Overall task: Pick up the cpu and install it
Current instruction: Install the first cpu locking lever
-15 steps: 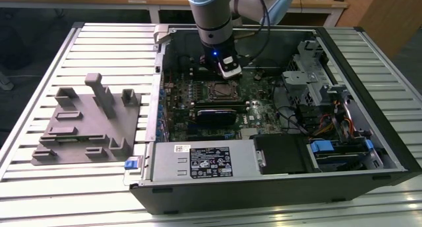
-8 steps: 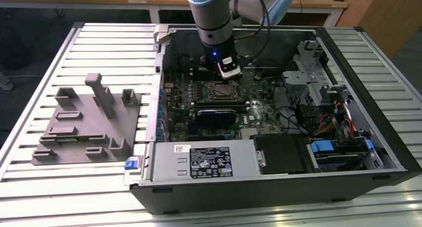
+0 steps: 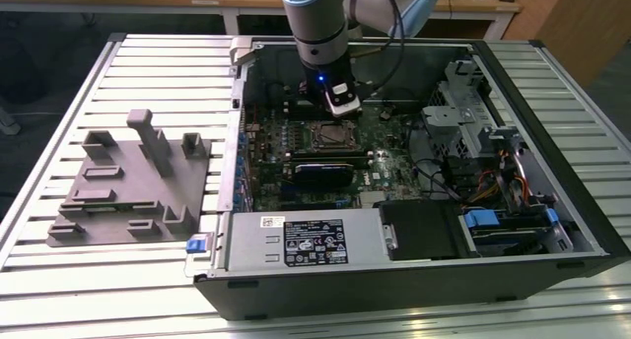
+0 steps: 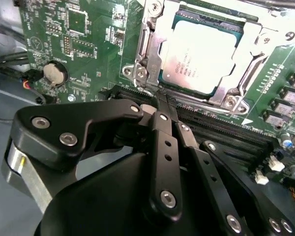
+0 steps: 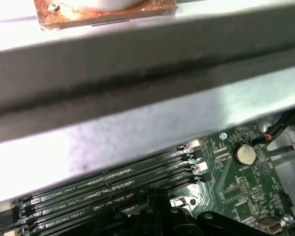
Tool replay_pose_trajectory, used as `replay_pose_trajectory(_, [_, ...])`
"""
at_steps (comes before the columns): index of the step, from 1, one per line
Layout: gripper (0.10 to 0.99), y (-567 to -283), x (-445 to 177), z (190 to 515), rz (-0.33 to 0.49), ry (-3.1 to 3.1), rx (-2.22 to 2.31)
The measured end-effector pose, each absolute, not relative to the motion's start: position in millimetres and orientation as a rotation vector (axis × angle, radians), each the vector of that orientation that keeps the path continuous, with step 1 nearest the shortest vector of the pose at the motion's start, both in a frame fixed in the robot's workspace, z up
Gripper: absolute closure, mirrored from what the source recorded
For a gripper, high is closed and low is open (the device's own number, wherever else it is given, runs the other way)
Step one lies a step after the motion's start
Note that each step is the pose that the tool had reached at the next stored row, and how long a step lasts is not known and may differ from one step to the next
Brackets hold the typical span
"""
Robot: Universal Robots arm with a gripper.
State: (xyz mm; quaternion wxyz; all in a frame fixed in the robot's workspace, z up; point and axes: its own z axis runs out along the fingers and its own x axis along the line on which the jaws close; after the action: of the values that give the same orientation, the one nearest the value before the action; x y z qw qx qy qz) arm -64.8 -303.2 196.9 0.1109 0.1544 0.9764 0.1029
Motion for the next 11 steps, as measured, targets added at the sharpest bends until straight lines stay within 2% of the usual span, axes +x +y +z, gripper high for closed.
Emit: replay_pose_trajectory(11, [0.980, -303.2, -64.8, 215.4, 0.302, 2.868, 0.453])
